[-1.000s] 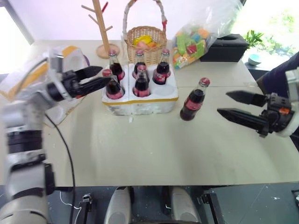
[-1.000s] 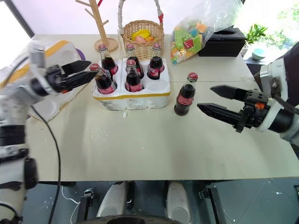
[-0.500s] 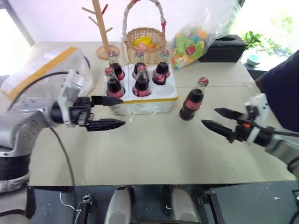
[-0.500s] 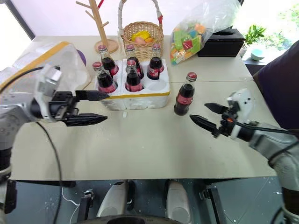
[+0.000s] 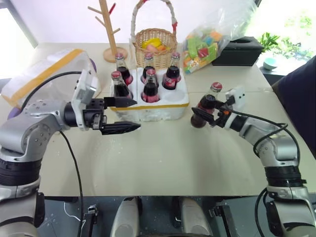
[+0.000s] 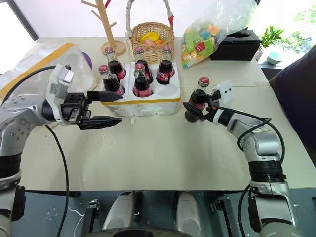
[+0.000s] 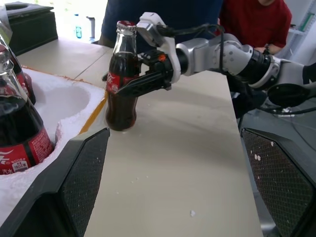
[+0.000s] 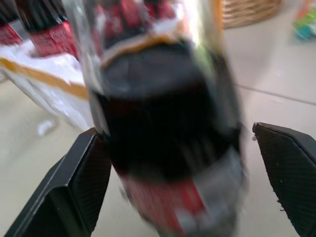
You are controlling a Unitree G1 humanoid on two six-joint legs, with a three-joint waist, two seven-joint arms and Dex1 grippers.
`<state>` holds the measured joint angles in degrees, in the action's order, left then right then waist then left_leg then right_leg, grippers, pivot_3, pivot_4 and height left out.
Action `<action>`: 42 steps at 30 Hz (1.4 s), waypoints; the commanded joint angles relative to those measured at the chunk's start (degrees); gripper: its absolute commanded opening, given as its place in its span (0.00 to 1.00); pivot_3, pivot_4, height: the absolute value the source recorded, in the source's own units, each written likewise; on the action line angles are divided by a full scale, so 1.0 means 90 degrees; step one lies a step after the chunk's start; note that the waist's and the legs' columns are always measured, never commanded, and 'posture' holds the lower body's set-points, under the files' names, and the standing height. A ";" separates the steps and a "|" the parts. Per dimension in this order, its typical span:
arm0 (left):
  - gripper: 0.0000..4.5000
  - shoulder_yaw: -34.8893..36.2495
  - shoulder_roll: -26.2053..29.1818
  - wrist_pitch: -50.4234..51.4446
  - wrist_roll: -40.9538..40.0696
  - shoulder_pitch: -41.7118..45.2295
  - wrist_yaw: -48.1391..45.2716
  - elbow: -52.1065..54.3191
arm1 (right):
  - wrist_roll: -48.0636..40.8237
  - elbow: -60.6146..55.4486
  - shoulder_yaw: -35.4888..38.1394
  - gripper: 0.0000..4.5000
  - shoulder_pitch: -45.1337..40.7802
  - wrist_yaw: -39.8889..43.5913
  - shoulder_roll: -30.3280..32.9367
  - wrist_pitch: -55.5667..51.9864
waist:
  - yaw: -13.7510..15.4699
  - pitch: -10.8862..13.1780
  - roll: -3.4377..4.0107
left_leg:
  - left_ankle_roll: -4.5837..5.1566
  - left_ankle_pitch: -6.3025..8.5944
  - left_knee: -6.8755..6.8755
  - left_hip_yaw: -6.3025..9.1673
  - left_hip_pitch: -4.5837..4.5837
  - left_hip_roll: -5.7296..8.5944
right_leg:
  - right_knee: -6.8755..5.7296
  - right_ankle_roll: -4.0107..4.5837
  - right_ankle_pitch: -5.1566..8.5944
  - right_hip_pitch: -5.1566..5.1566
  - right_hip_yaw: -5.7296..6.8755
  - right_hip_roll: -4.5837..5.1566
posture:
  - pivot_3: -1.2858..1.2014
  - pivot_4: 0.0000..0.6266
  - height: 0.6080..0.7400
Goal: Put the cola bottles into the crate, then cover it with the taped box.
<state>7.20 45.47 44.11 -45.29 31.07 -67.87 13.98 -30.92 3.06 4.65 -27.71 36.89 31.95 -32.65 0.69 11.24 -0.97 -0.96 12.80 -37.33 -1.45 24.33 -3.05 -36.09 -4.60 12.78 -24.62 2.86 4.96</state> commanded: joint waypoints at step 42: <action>1.00 0.2779 0.2354 -0.0124 0.0135 -0.1933 -0.0492 -0.0455 | 0.0267 -0.1105 -0.0273 0.99 -0.1919 0.1557 0.0513 -0.0952 | -0.0153 0.0023 0.0028 | -0.0004 -0.0001 0.0028 -0.0009 0.0021 -0.0003 | -0.0003 -0.0002 -0.0001 -0.0039 0.0000 0.0002 | 0.52 0.24 1.00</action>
<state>25.95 64.05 43.30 -45.00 14.03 -68.88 10.90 -24.42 -0.22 -2.21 -44.59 49.08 34.51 -38.32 -0.69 11.45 -0.72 -1.00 12.79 -37.04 -1.56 24.58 -3.08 -36.11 -4.61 12.78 -25.04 2.86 4.99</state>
